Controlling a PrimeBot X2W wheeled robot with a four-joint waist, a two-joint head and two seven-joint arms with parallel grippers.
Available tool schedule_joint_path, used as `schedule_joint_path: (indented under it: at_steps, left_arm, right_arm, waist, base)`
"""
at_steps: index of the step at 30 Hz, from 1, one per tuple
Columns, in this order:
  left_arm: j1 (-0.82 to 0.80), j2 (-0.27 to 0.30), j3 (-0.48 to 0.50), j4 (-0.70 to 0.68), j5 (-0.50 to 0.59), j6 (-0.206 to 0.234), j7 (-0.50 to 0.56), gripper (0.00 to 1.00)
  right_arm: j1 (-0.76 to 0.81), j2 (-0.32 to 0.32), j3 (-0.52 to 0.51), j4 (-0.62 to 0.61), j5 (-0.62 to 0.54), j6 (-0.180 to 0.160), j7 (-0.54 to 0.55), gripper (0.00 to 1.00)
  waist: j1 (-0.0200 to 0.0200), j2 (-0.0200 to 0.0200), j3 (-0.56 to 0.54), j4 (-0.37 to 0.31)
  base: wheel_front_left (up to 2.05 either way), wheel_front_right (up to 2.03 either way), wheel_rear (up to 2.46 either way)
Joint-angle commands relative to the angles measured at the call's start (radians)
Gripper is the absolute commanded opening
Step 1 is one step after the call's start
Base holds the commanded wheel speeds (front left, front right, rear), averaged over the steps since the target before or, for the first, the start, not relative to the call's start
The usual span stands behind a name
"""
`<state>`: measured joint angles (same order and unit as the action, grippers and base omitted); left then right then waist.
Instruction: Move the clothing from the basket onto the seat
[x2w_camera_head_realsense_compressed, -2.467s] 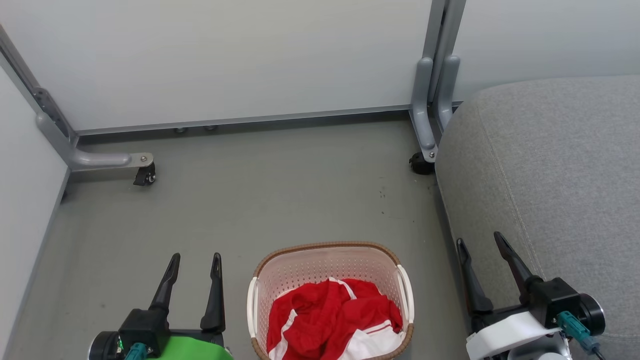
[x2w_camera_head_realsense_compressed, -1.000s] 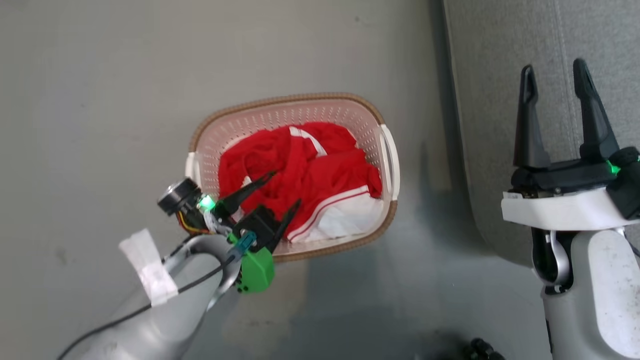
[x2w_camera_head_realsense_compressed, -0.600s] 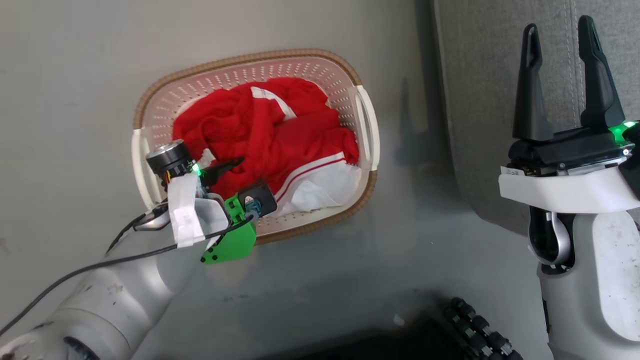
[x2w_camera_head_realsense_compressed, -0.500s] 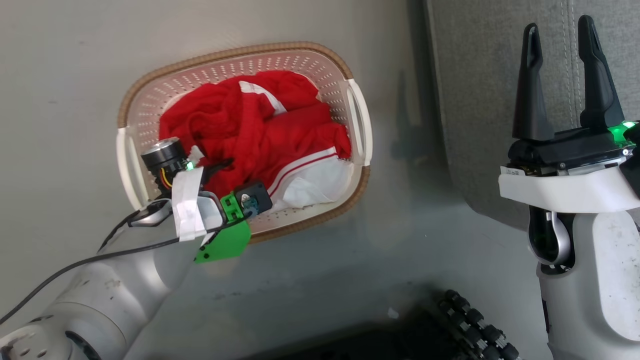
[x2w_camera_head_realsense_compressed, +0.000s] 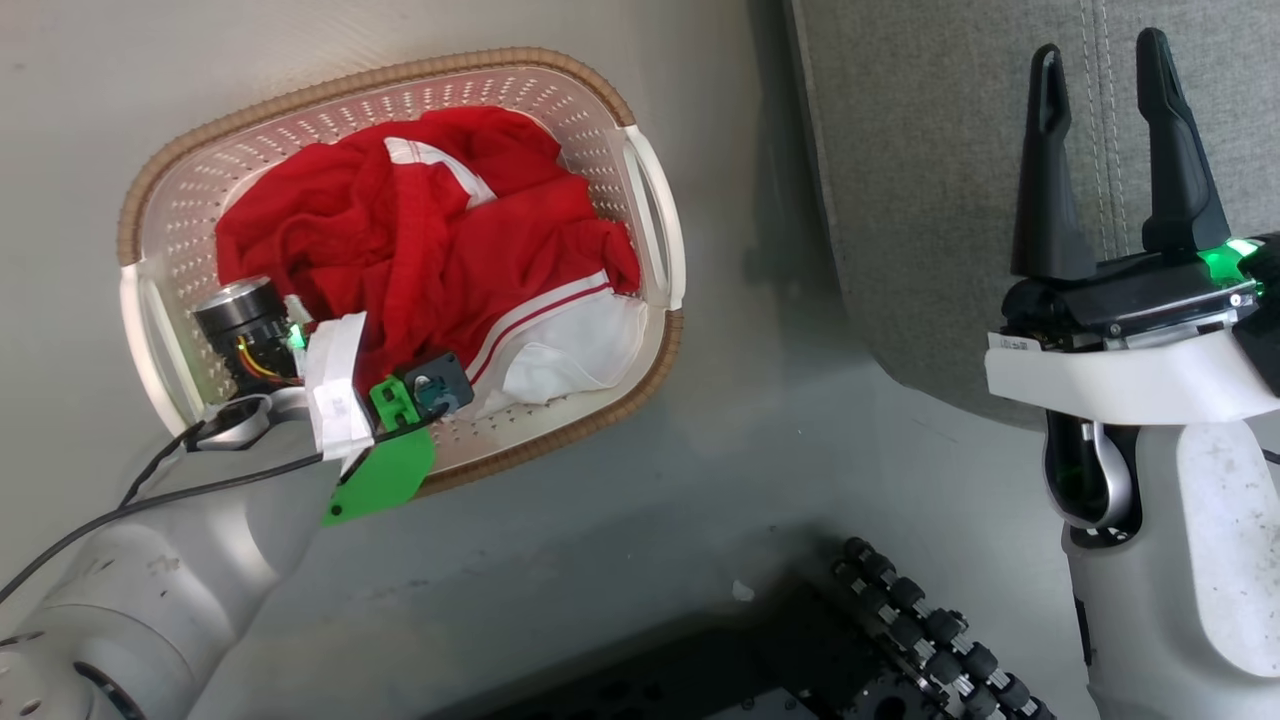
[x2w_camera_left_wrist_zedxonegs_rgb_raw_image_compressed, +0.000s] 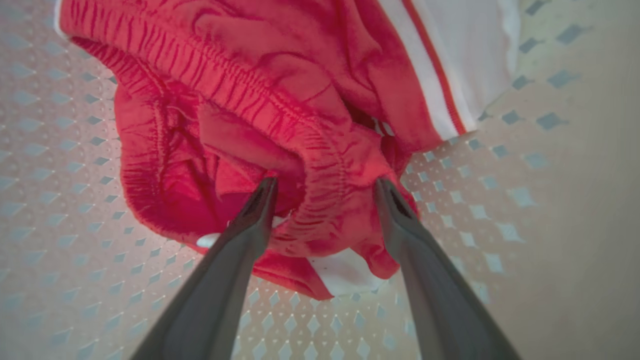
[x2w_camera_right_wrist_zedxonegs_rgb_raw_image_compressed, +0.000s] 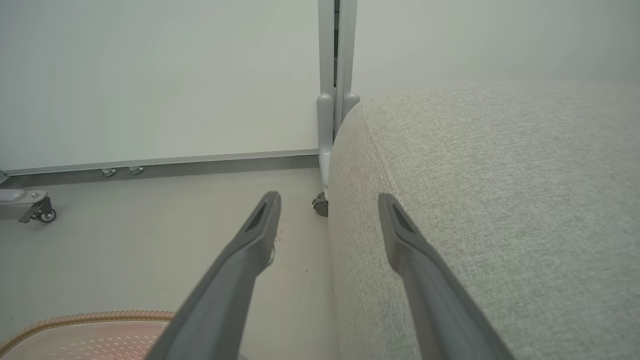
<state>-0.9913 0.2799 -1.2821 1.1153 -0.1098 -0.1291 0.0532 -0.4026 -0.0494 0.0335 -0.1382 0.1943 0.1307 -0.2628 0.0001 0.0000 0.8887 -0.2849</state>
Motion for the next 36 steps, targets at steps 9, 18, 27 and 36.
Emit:
schedule_joint_path:
  at_steps: [9,18,27,36]
  left_arm:
    - [0.023,0.037,0.000,-0.008,0.007,-0.001,0.049,1.00]
    - [0.003,0.059,0.000,-0.059,-0.034,-0.001,0.063,0.00]
    - [0.012,0.022,0.001,-0.096,-0.105,-0.001,-0.018,0.00]
    - [0.116,-0.054,0.052,-0.067,-0.252,0.001,-0.209,0.00]
  right_arm:
    - [-0.011,-0.002,-0.001,-0.008,0.028,0.000,-0.003,1.00]
    - [-0.005,-0.002,0.015,0.000,0.029,0.000,-0.003,1.00]
    - [0.013,-0.002,0.000,0.015,-0.023,0.000,-0.003,1.00]
    - [0.084,-0.003,0.003,0.046,-0.081,0.000,-0.003,1.00]
  waist:
    - [-0.0001,0.0000,0.019,-0.031]
    - [-0.0001,0.0000,0.011,-0.033]
    - [-0.0001,0.0000,-0.076,0.020]
    - [-0.0001,0.0000,-0.292,0.106]
  base:
    - [0.00,0.00,0.00]
    - [0.00,0.00,0.00]
    - [0.00,0.00,0.00]
    - [0.00,0.00,0.00]
